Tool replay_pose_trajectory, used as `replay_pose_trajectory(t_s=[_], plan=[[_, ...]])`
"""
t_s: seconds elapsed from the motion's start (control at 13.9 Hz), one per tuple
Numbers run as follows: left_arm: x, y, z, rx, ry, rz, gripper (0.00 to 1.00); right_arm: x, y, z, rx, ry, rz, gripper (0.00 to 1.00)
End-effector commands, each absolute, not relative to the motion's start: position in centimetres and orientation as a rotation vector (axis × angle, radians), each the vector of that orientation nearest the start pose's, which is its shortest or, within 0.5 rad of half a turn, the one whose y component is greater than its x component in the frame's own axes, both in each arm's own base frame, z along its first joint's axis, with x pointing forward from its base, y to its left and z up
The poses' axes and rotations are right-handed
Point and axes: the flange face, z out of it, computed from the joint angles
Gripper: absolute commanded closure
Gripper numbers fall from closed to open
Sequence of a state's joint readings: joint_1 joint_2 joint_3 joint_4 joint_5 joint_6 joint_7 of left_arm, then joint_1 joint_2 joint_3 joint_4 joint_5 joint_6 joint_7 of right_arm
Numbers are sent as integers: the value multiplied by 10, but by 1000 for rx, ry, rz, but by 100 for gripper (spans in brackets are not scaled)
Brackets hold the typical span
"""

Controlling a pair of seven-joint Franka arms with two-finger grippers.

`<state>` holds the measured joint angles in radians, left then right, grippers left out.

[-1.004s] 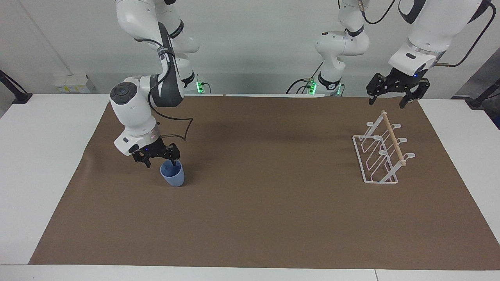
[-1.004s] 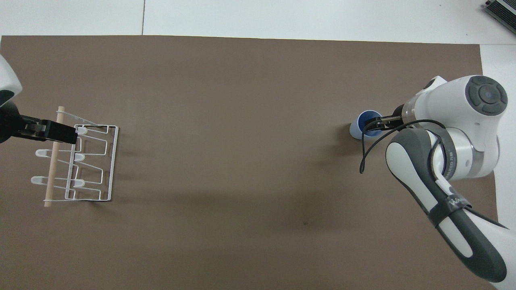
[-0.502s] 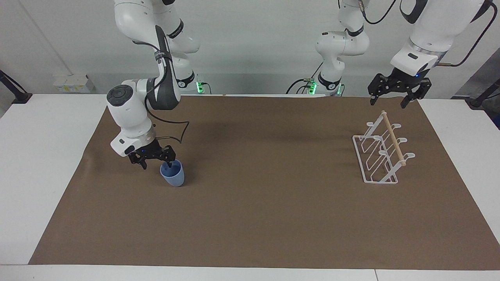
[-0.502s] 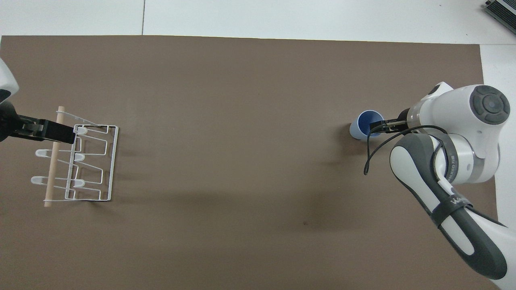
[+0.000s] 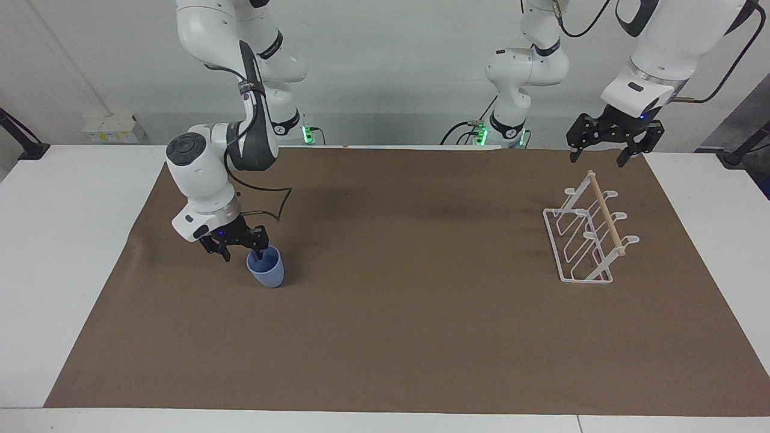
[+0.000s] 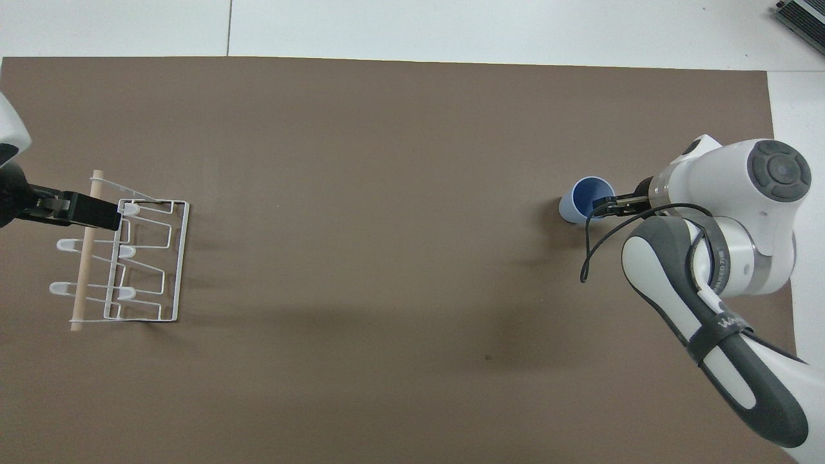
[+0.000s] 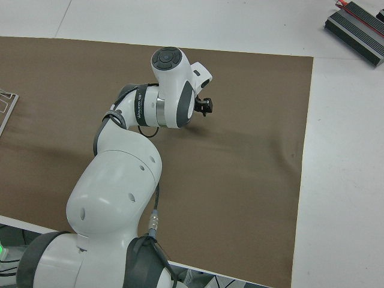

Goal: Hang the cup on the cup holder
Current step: 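Close the right gripper on the blue cup rim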

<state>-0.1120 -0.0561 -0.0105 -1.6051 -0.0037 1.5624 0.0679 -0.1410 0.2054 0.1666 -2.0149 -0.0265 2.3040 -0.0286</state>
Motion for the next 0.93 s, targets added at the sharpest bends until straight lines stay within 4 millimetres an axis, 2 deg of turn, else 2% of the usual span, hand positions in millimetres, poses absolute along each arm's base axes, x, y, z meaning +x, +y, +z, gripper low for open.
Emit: replay_pose_trajectory(t_s=[0.0, 0.07, 0.22, 0.65, 0.86], plan=[[523, -63, 637, -3143, 288, -26, 0, 589, 12, 363, -3137, -128, -138, 69], [523, -63, 637, -3143, 288, -24, 0, 589, 11, 363, -3138, -116, -138, 81], [522, -63, 638, -3144, 285, -31, 0, 589, 11, 363, -3138, -116, -138, 99], [522, -61, 636, -3144, 280, -26, 0, 589, 15, 363, -3136, -124, -135, 100], [522, -61, 636, -3144, 280, -31, 0, 594, 14, 372, -3138, -124, -130, 100]])
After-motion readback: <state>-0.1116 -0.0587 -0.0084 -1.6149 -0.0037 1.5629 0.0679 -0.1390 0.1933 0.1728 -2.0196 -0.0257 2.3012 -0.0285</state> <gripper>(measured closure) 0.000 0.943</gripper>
